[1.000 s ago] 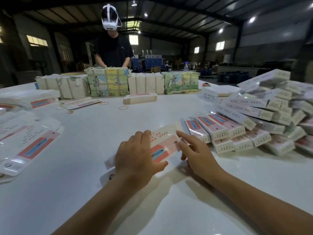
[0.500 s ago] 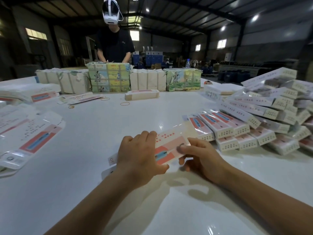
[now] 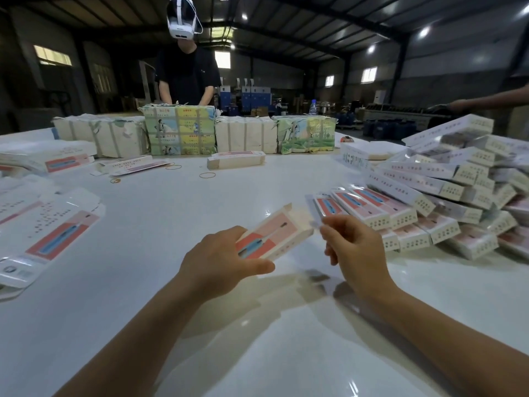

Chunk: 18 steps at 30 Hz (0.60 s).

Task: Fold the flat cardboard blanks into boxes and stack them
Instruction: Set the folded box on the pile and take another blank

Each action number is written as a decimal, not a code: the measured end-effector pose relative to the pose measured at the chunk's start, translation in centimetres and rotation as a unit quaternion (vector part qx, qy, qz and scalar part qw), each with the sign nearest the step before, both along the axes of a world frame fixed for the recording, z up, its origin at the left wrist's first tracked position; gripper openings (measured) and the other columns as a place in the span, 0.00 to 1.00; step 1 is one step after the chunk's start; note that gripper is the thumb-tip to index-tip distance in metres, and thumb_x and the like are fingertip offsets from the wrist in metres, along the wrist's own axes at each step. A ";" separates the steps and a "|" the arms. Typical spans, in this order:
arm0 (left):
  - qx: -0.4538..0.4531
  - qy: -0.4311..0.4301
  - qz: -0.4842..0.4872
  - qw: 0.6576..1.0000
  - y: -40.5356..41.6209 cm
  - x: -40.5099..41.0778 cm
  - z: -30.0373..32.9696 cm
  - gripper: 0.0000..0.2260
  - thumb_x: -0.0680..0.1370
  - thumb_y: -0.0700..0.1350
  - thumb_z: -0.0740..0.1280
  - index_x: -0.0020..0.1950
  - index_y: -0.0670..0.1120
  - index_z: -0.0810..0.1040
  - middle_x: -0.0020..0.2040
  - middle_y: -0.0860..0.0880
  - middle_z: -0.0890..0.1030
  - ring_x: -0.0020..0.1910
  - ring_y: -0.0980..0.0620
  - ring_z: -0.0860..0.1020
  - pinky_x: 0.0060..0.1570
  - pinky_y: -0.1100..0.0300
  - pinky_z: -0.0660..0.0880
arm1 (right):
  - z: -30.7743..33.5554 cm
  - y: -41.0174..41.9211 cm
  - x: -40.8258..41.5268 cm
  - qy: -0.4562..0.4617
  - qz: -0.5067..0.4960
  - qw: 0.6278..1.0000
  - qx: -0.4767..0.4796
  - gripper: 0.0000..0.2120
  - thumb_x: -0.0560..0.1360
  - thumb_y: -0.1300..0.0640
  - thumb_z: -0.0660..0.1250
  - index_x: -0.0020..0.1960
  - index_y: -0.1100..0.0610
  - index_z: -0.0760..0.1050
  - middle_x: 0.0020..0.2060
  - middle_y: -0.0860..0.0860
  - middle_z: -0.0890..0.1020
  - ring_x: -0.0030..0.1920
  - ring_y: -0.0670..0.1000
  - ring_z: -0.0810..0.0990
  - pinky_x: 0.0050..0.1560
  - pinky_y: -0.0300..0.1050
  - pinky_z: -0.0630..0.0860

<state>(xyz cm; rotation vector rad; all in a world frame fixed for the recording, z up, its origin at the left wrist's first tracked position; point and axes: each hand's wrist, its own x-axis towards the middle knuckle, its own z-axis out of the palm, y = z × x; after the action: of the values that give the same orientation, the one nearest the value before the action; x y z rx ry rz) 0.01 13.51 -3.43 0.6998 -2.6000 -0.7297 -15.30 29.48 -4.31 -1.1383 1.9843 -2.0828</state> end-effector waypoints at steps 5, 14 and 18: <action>0.022 0.018 -0.010 1.000 0.0 0.0 -0.2 0.27 0.61 0.68 0.65 0.55 0.59 0.71 0.49 0.63 0.75 0.42 0.56 0.80 0.43 0.58 0.81 | -0.1 -0.4 1.3 0.022 0.026 0.999 0.025 0.11 0.77 0.63 0.65 0.51 0.48 0.79 0.46 0.46 0.80 0.34 0.41 0.77 0.33 0.33 0.75; -0.007 0.025 -0.032 0.999 0.8 -0.1 -0.5 0.27 0.61 0.69 0.64 0.56 0.61 0.69 0.48 0.66 0.73 0.42 0.55 0.80 0.43 0.61 0.81 | -0.1 -0.4 1.9 -0.004 0.073 0.997 0.026 0.19 0.76 0.67 0.64 0.61 0.46 0.74 0.35 0.46 0.82 0.30 0.44 0.76 0.32 0.36 0.76; -0.057 0.016 -0.034 0.998 1.0 0.0 -0.4 0.29 0.64 0.70 0.65 0.60 0.58 0.70 0.51 0.62 0.75 0.43 0.55 0.79 0.45 0.61 0.80 | 0.1 -0.4 1.8 -0.030 0.091 0.993 0.075 0.32 0.77 0.62 0.65 0.70 0.38 0.54 0.37 0.50 0.76 0.32 0.41 0.76 0.34 0.36 0.74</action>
<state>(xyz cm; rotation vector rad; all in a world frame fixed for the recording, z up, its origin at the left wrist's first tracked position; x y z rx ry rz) 0.01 14.54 -3.83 0.5644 -2.6237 -0.6019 -13.52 29.04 -4.16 -1.1649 1.8951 -1.8253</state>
